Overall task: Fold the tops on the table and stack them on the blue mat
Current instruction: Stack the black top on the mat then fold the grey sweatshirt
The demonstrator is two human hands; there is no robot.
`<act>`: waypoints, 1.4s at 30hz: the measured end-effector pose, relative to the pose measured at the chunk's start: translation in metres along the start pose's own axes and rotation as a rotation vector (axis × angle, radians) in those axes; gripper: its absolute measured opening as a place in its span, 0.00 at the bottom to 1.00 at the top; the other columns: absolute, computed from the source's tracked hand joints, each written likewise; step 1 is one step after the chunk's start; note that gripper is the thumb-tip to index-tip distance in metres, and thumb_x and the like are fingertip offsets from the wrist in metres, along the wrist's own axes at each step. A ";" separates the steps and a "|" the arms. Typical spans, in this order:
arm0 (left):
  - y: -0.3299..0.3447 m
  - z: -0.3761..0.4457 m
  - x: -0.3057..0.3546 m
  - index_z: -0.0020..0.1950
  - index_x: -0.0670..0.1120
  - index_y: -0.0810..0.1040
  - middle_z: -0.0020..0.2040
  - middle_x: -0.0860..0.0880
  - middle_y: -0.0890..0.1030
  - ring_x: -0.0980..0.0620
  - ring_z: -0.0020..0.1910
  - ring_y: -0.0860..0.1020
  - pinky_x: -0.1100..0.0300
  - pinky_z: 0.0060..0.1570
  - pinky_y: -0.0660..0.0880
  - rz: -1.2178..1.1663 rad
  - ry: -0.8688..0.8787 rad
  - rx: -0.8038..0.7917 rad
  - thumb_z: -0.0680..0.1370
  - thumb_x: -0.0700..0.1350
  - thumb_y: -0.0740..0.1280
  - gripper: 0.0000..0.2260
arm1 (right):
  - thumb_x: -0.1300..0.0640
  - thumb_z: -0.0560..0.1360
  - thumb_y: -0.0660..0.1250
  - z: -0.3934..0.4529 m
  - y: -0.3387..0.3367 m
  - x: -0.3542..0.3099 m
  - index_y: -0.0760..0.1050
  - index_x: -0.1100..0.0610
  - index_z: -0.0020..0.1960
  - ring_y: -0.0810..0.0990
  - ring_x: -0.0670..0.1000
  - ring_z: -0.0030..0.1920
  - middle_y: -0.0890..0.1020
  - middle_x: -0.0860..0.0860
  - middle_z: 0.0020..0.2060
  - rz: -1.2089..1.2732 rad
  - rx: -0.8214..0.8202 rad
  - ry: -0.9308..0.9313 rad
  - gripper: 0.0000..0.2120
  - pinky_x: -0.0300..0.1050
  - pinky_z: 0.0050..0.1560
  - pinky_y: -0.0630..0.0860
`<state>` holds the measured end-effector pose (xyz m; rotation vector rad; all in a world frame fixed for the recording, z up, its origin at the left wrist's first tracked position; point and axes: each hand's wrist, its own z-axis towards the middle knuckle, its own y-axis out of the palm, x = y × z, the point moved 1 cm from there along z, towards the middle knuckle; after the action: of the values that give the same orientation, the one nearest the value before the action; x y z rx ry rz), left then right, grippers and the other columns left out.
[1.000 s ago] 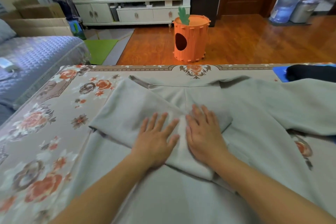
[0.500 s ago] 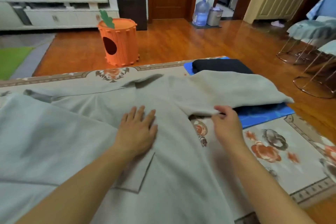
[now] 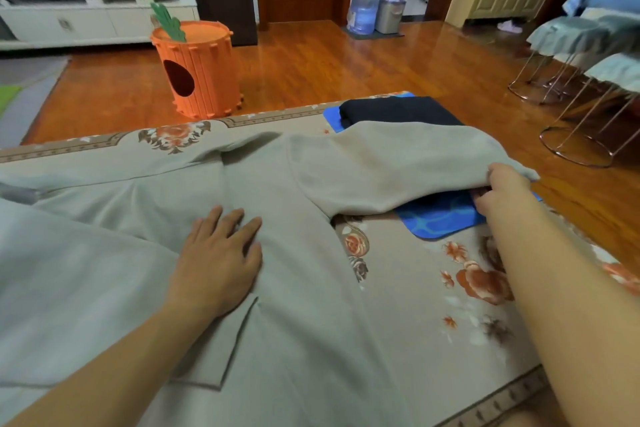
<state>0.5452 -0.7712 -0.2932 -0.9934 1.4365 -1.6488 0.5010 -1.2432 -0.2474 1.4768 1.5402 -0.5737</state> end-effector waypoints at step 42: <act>-0.112 -0.190 -0.197 0.57 0.46 0.78 0.50 0.40 0.81 0.41 0.44 0.82 0.50 0.38 0.83 -0.764 -0.919 -0.233 0.79 0.41 0.67 0.07 | 0.61 0.77 0.58 -0.221 0.061 0.158 0.63 0.46 0.78 0.67 0.63 0.69 0.60 0.52 0.79 -1.981 -0.784 -1.235 0.30 0.55 0.69 0.66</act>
<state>0.4583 -0.4999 -0.2154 -2.2476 0.6298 -1.1547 0.5148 -0.9650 -0.2569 -1.2829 1.2805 -1.2710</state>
